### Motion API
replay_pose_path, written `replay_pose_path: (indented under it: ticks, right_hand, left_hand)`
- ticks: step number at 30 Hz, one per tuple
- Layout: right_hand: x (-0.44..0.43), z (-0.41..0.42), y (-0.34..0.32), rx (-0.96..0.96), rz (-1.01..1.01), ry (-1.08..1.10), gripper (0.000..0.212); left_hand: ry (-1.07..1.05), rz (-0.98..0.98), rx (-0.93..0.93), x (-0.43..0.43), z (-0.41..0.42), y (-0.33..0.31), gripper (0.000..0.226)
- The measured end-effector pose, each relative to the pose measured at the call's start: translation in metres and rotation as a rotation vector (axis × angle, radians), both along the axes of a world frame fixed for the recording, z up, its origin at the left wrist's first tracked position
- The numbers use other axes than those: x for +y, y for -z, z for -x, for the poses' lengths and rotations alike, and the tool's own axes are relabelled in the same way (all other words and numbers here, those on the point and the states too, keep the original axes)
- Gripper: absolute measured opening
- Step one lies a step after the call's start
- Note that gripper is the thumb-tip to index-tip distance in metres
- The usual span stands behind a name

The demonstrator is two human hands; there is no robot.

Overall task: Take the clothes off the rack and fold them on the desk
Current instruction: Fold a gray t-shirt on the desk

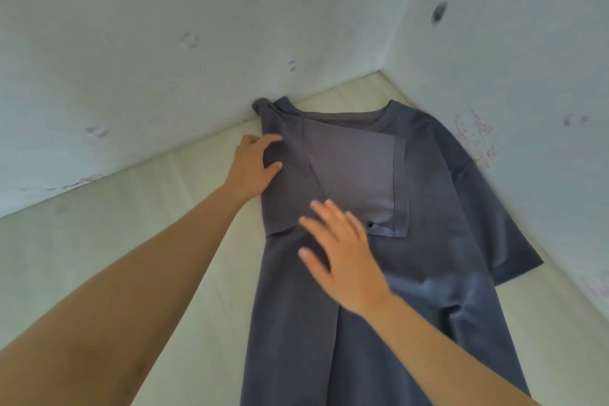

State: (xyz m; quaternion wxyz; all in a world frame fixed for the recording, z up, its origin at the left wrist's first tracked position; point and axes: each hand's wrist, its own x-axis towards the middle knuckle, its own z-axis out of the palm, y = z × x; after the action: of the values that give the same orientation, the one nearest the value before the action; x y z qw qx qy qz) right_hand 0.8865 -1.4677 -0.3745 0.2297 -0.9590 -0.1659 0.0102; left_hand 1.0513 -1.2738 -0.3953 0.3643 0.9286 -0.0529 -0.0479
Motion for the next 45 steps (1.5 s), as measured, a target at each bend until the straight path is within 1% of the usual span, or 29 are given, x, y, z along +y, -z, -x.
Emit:
replay_pose_path:
  ticks: [2,4,5,6,8,10,11,14,16,18,19,21,23,24,26,30,33,36,39,42,44,45]
  right_hand:
    - [0.024,0.029,0.002,-0.008,0.021,-0.286,0.039]
    - [0.037,0.05,0.007,-0.019,0.14,-0.514,0.031]
    - [0.041,0.052,0.01,-0.037,0.193,-0.56,0.026]
    - [0.045,0.053,0.01,-0.039,0.219,-0.579,0.021]
    - [0.052,0.05,0.008,0.044,0.209,-0.6,0.009]
    - [0.058,0.052,0.007,0.152,0.169,-0.639,0.004]
    - [0.061,0.057,0.007,0.175,0.15,-0.657,0.005]
    - [0.059,0.078,0.006,0.166,0.127,-0.659,0.012]
    - [0.054,0.089,0.007,0.173,0.124,-0.634,0.025]
    - [0.051,0.1,0.004,0.224,0.096,-0.579,0.046]
    - [0.049,0.107,0.002,0.215,0.1,-0.531,0.053]
    - [0.045,0.117,0.008,0.136,0.18,-0.397,0.059]
    - [0.041,0.129,0.017,0.137,0.26,-0.238,0.064]
    - [0.039,0.133,0.022,0.152,0.285,-0.187,0.065]
    - [0.038,0.144,0.029,0.153,0.301,-0.151,0.062]
    - [0.035,0.171,0.03,0.159,0.263,-0.142,0.056]
    - [0.03,0.206,0.024,0.198,0.195,-0.086,0.054]
    - [0.027,0.246,0.018,0.265,0.083,-0.006,0.054]
    - [0.027,0.286,0.015,0.262,0.047,0.073,0.055]
    - [0.036,0.32,0.011,0.245,-0.035,0.292,0.054]
    - [0.047,0.339,0.006,0.249,-0.163,0.491,0.052]
    - [0.051,0.345,0.004,0.282,-0.247,0.574,0.05]
  left_hand:
    - [0.021,-0.001,0.065,0.002,0.008,-0.002,0.029]
    - [0.056,0.012,0.15,0.006,0.012,-0.008,0.025]
    - [0.089,0.023,0.203,0.008,0.012,-0.012,0.026]
    - [0.121,0.033,0.248,0.011,0.015,-0.015,0.029]
    - [0.156,0.018,0.294,0.013,0.015,-0.02,0.034]
    - [0.159,-0.022,0.259,0.014,0.013,-0.02,0.038]
    - [0.152,-0.037,0.229,0.015,0.012,-0.019,0.039]
    - [0.14,-0.098,0.175,0.022,0.012,-0.011,0.048]
    - [0.12,-0.118,0.147,0.025,0.017,-0.007,0.057]
    - [0.076,-0.12,0.11,0.027,0.033,-0.005,0.061]
    - [0.051,-0.111,0.098,0.028,0.045,-0.004,0.061]
    - [0.046,-0.117,0.082,0.034,0.071,-0.001,0.058]
    - [0.1,-0.162,0.07,0.039,0.109,0.003,0.054]
    - [0.121,-0.169,0.063,0.04,0.128,0.005,0.052]
    - [0.12,-0.155,0.054,0.04,0.171,0.008,0.05]
    - [0.021,-0.105,0.061,0.039,0.259,0.006,0.05]
    - [-0.001,-0.083,0.045,0.036,0.324,0.004,0.05]
    - [0.044,-0.128,0.01,0.032,0.379,0.007,0.045]
    - [0.082,-0.161,0.023,0.027,0.417,0.009,0.043]
    - [0.055,-0.093,0.066,0.022,0.441,0.008,0.044]
    - [-0.001,0.017,0.124,0.021,0.456,0.002,0.05]
    - [-0.05,0.07,0.17,0.021,0.462,0.0,0.053]
